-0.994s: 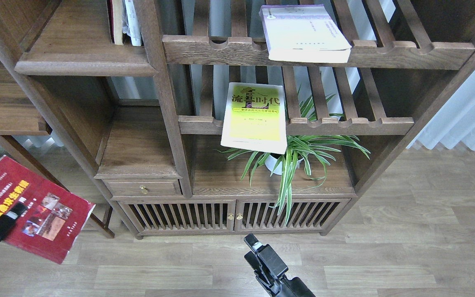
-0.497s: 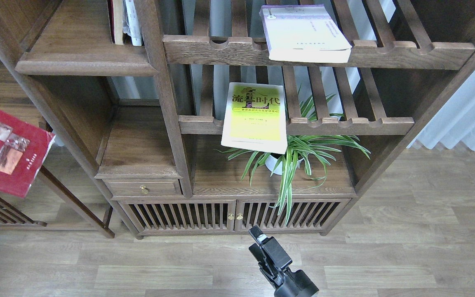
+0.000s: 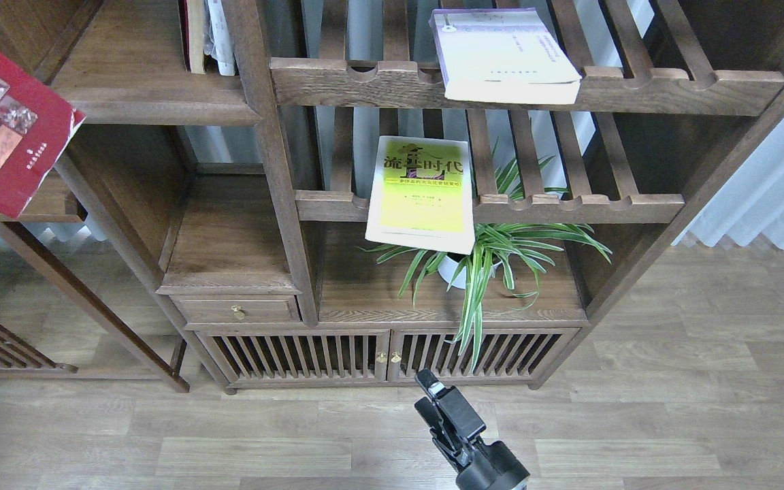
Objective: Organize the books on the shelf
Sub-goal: 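Raise the red book with the left gripper to the top shelf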
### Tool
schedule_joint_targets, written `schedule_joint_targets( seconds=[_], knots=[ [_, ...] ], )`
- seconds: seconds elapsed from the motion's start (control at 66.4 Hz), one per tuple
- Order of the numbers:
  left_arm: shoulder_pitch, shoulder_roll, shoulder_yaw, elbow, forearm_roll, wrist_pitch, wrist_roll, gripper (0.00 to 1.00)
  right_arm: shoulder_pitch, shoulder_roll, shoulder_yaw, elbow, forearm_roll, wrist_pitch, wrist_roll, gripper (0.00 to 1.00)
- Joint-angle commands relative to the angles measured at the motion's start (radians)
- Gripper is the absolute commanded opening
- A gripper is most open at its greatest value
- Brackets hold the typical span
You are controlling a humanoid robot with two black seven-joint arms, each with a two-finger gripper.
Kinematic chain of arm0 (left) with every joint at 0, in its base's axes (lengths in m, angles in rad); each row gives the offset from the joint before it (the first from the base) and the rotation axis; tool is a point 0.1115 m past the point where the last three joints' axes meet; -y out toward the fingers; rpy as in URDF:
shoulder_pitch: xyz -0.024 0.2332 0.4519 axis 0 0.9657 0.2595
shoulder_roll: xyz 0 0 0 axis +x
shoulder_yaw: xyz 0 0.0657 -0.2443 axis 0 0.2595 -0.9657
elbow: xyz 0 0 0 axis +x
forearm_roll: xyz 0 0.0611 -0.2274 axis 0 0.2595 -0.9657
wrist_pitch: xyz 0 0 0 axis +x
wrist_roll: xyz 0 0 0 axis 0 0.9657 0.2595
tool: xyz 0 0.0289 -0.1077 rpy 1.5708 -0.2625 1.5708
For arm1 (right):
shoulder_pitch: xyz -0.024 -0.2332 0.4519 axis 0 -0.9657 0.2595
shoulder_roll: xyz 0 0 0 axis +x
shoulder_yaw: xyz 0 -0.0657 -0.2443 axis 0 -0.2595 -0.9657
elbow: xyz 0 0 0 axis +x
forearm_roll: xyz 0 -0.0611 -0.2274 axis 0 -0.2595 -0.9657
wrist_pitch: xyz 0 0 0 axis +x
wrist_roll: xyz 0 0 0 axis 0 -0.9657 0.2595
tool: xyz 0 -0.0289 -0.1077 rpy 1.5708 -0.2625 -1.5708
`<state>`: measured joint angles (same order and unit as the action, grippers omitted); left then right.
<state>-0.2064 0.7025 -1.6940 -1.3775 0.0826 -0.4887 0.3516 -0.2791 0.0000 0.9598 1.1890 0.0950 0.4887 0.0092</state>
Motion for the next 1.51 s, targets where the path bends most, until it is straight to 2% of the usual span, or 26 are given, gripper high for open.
schedule_joint_targets(
  seconds=[0.0, 0.166, 0.346, 0.587, 0.979, 1.175, 1.491],
  knots=[
    [-0.060, -0.003, 0.019, 0.008, 0.036, 0.000, 0.001, 0.04, 0.000, 0.000, 0.000, 0.001, 0.002, 0.000, 0.000, 0.99],
    [-0.156, -0.001, 0.028, 0.044, 0.095, 0.000, 0.004, 0.04, 0.000, 0.000, 0.000, 0.000, 0.002, 0.000, 0.000, 0.99],
    [-0.269, -0.003, 0.057, 0.081, 0.151, 0.000, 0.041, 0.04, 0.000, 0.000, 0.000, 0.001, 0.002, 0.000, 0.000, 0.99],
    [-0.450, -0.014, 0.151, 0.156, 0.252, 0.000, 0.041, 0.04, 0.000, 0.000, 0.000, 0.001, 0.002, 0.000, 0.000, 0.99],
    [-0.671, -0.158, 0.215, 0.282, 0.470, 0.000, 0.041, 0.04, 0.000, 0.000, 0.000, 0.003, 0.000, 0.000, 0.000, 0.99],
    [-0.830, -0.238, 0.251, 0.406, 0.588, 0.000, 0.040, 0.03, 0.000, 0.000, 0.000, 0.003, 0.002, 0.000, 0.000, 0.99],
    [-0.926, -0.253, 0.300, 0.525, 0.678, 0.000, 0.041, 0.03, 0.000, 0.000, 0.007, 0.004, 0.002, 0.000, 0.000, 0.99]
  ],
)
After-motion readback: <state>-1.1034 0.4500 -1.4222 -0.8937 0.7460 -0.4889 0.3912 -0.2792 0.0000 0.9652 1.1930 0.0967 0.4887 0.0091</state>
